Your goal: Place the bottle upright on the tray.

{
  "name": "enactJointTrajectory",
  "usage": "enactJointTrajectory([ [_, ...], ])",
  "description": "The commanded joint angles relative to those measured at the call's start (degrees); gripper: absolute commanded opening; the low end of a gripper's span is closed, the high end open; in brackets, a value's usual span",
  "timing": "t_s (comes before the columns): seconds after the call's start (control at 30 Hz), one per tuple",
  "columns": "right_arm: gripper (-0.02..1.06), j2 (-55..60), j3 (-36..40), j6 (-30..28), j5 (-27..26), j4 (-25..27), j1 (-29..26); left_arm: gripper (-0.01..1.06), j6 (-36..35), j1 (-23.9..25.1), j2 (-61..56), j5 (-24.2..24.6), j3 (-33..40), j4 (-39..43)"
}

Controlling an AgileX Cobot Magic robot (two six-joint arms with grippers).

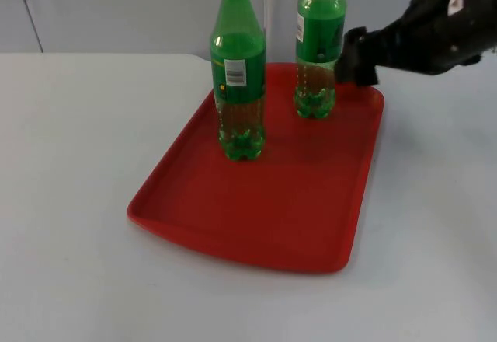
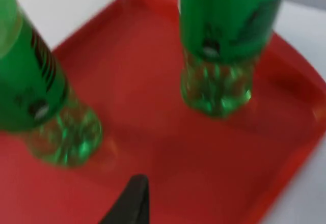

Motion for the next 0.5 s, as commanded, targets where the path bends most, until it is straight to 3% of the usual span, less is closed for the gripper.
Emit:
enactJointTrajectory([
  [0.0,1.05,-3.44,0.30,0.23,6.83,0.11,-0.02,1.05,-0.05,0.08,-0.16,-0.08,0.29,-0.12],
  [0.17,1.05,-9.46,0.30,0.23,19.27,0.36,-0.02,1.05,-0.05,0.08,-0.16,-0.08,0.29,-0.12],
  [0.47,1.05,-16.72,0.30,-0.81,33.42,0.46,-0.02,1.05,-0.05,0.08,-0.16,-0.08,0.29,-0.12],
])
